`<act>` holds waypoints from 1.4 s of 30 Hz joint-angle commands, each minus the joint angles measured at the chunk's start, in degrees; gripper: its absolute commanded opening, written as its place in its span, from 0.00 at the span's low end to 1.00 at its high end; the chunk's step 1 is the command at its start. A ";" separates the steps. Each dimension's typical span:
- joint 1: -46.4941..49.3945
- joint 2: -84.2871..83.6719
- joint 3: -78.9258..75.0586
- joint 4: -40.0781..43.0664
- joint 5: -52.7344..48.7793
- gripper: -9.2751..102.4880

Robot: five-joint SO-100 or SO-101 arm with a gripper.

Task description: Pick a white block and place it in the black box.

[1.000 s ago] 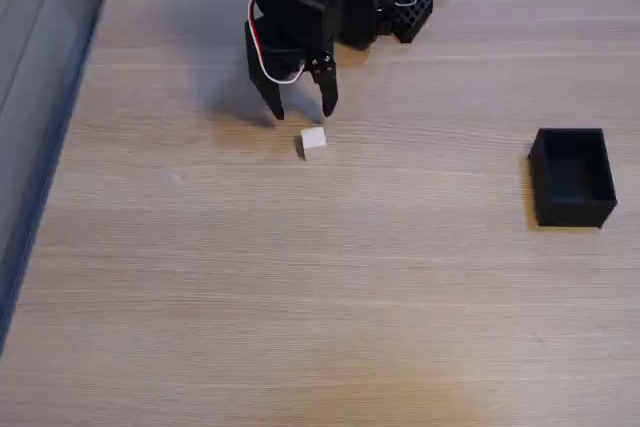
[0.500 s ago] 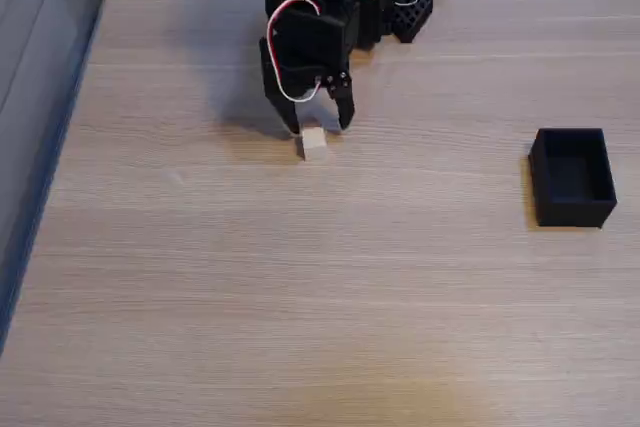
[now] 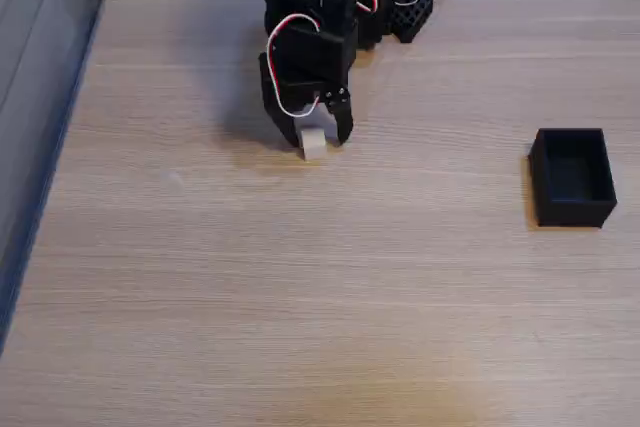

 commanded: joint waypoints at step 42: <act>-27.60 21.71 -2.11 0.26 12.13 0.09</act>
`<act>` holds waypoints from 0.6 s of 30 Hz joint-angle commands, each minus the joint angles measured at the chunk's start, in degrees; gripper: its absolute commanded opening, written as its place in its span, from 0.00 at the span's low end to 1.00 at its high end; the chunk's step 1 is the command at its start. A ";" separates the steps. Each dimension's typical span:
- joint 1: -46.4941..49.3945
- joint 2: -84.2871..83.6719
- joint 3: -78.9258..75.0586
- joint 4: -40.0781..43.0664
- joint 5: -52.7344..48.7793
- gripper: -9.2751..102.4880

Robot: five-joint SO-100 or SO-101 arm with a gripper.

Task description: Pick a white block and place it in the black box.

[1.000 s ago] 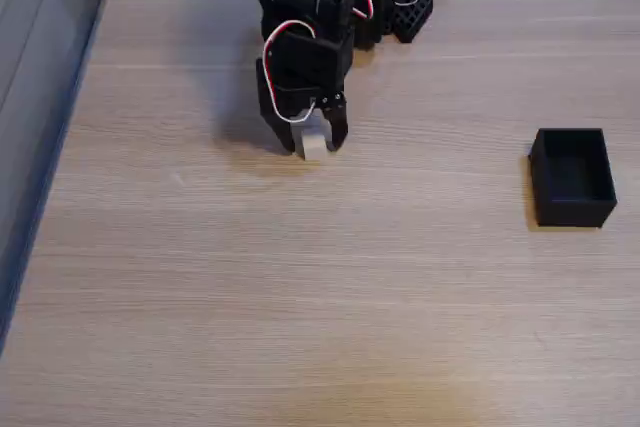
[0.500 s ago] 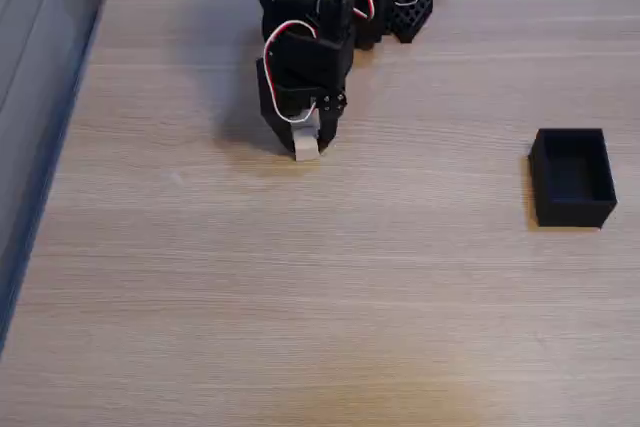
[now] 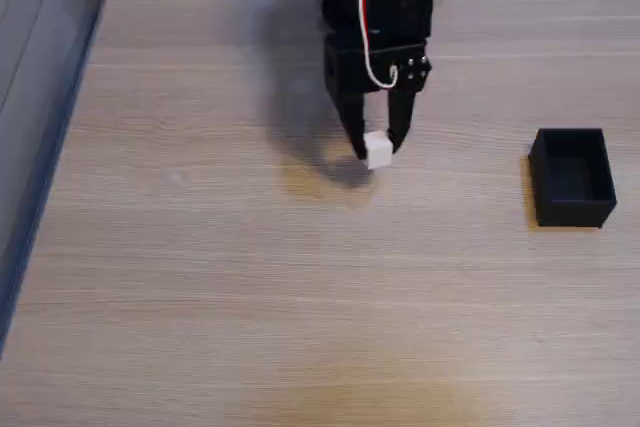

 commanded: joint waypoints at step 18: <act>-29.88 5.89 0.79 -10.11 7.38 0.08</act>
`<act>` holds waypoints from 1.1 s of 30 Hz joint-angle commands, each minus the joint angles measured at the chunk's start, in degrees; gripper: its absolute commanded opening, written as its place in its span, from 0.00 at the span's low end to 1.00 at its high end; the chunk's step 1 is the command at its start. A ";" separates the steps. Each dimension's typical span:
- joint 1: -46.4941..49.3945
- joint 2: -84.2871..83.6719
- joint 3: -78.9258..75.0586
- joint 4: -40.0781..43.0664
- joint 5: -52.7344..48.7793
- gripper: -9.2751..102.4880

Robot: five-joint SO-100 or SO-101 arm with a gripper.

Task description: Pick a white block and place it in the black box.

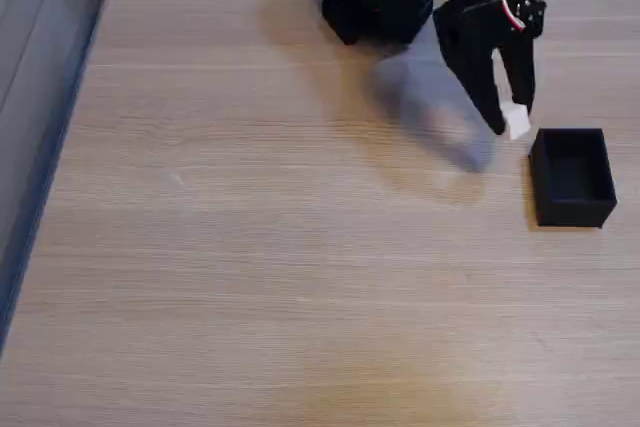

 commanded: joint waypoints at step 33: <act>-10.20 -32.96 -26.54 5.10 10.20 0.08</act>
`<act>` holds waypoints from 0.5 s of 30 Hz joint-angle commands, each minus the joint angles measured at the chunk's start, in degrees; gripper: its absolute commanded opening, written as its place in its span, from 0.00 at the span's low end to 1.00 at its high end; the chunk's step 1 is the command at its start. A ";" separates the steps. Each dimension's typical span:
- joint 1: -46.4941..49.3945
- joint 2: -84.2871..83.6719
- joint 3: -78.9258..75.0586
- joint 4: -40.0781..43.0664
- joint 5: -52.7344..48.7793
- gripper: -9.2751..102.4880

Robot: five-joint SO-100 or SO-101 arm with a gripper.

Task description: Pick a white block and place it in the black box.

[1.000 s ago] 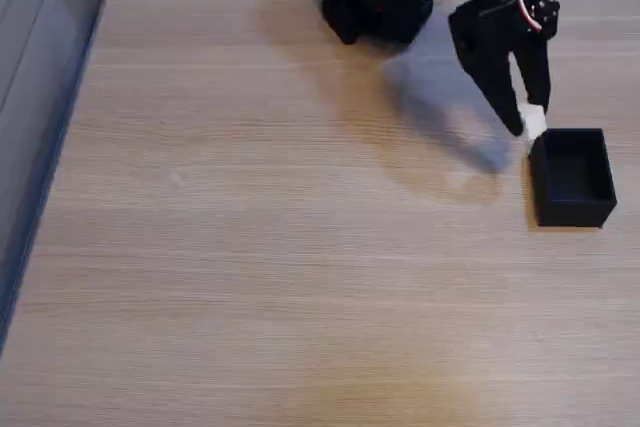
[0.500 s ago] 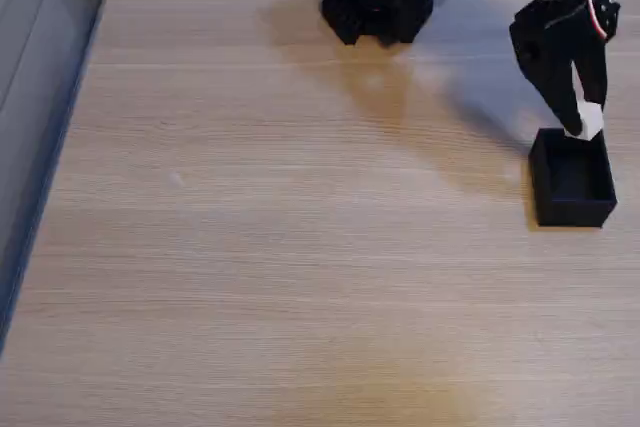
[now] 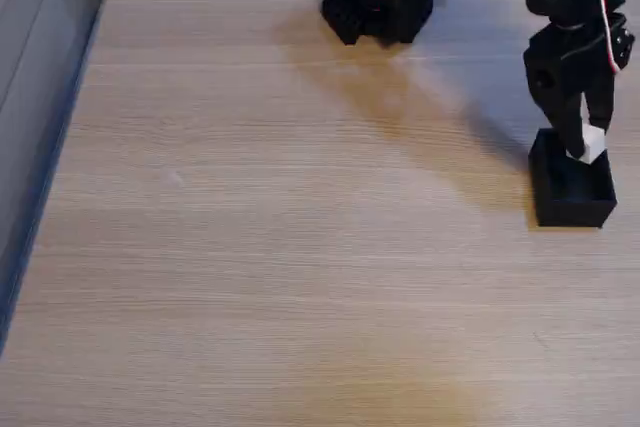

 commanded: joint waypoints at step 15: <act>-0.79 -7.12 -9.76 5.98 5.01 0.09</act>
